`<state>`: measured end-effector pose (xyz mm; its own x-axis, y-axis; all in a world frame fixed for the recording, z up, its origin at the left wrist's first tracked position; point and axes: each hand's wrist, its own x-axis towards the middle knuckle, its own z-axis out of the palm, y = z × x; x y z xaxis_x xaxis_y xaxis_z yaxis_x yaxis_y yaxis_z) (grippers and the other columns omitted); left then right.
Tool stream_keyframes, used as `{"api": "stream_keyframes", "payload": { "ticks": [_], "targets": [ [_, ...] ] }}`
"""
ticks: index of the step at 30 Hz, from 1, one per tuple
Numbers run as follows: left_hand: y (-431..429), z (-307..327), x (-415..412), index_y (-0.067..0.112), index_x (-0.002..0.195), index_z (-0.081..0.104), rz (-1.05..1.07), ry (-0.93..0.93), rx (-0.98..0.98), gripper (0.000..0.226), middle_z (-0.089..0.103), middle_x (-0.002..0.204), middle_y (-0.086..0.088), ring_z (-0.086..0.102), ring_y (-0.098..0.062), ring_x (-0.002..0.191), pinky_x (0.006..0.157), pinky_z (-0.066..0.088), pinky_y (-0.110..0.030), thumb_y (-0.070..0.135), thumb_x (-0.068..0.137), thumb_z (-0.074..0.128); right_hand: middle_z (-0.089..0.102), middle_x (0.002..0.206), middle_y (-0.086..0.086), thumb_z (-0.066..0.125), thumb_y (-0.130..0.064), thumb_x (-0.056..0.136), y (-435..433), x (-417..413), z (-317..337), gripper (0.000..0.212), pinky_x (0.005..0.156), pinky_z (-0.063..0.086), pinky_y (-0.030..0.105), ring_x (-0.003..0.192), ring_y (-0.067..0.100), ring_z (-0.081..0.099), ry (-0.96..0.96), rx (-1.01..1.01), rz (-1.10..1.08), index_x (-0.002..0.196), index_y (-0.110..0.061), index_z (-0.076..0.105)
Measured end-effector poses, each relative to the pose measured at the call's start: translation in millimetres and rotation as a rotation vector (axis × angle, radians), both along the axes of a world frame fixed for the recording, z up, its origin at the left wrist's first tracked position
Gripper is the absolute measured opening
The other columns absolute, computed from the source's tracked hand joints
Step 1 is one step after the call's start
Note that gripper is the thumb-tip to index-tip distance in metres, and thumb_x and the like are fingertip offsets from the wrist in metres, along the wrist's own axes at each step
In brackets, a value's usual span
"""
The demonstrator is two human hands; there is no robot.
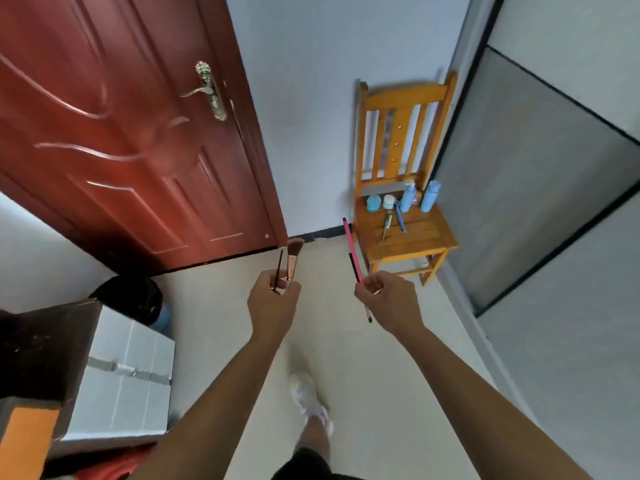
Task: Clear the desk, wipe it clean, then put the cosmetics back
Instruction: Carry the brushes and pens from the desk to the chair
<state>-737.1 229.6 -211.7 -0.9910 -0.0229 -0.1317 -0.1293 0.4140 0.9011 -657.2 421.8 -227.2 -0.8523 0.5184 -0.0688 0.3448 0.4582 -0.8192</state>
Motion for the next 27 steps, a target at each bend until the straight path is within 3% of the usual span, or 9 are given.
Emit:
{"api": "stream_keyframes", "payload": {
  "ticks": [3,7,9,12,15,19,22,27],
  "targets": [
    [66,-15,-53,0.028,0.092,0.062,-0.057,-0.021,0.039,0.016,0.063,0.087,0.006,0.057,-0.010,0.069,0.056,0.045,-0.020,0.016,0.084,0.068,0.063,0.066,-0.032,0.073,-0.036,0.081,55,-35,-9,0.018,0.051,0.039,0.002,0.055,-0.008,0.060,-0.019,-0.016,-0.079,0.068,-0.036,0.061],
    [161,-26,-126,0.019,0.101,0.064,-0.120,-0.110,0.062,0.015,0.062,0.089,0.003,0.057,-0.011,0.070,0.054,0.042,-0.018,0.015,0.086,0.067,0.064,0.062,-0.021,0.072,-0.038,0.081,141,-89,-12,0.013,0.047,0.039,0.008,0.059,-0.001,0.062,-0.108,-0.042,-0.217,0.072,-0.030,0.067],
    [204,-28,-154,0.020,0.099,0.063,-0.168,-0.129,0.075,0.013,0.062,0.089,0.003,0.060,-0.015,0.078,0.061,0.048,-0.023,0.016,0.087,0.067,0.064,0.061,-0.017,0.072,-0.041,0.080,180,-114,-11,0.014,0.053,0.039,0.012,0.062,0.000,0.061,-0.155,-0.034,-0.286,0.072,-0.030,0.068],
    [265,-31,-191,0.029,0.092,0.060,-0.238,-0.185,0.030,0.010,0.063,0.090,0.006,0.062,-0.017,0.087,0.076,0.059,-0.037,0.022,0.089,0.067,0.065,0.066,-0.017,0.072,-0.043,0.080,233,-149,-14,0.014,0.052,0.038,0.011,0.064,-0.002,0.061,-0.201,-0.054,-0.333,0.074,-0.031,0.068],
    [316,-47,-216,0.030,0.083,0.057,-0.247,-0.233,-0.025,0.012,0.063,0.085,0.007,0.063,-0.016,0.082,0.073,0.061,-0.042,0.026,0.089,0.067,0.066,0.072,-0.015,0.072,-0.041,0.081,282,-171,-29,0.012,0.054,0.040,0.013,0.068,0.000,0.061,-0.252,-0.068,-0.325,0.080,-0.029,0.069],
    [379,-79,-240,0.031,0.082,0.057,-0.211,-0.274,-0.089,0.012,0.063,0.083,0.012,0.062,-0.012,0.084,0.072,0.056,-0.031,0.036,0.090,0.065,0.067,0.075,-0.015,0.071,-0.039,0.081,352,-200,-67,0.010,0.055,0.042,0.009,0.068,-0.003,0.061,-0.310,-0.105,-0.284,0.078,-0.029,0.069],
    [423,-109,-253,0.032,0.083,0.054,-0.097,-0.336,-0.123,0.014,0.062,0.085,0.012,0.062,-0.012,0.084,0.066,0.048,-0.023,0.039,0.091,0.064,0.069,0.075,-0.012,0.072,-0.032,0.081,406,-220,-106,0.008,0.068,0.052,0.020,0.072,0.004,0.066,-0.360,-0.174,-0.213,0.076,-0.026,0.069],
    [485,-164,-266,0.029,0.092,0.057,0.046,-0.478,-0.133,0.018,0.063,0.088,0.009,0.064,-0.011,0.079,0.050,0.044,-0.014,0.045,0.091,0.065,0.060,0.066,-0.019,0.072,-0.034,0.084,478,-258,-160,0.013,0.053,0.036,0.014,0.063,-0.005,0.055,-0.492,-0.182,-0.034,0.075,-0.031,0.063]
  ]
}}
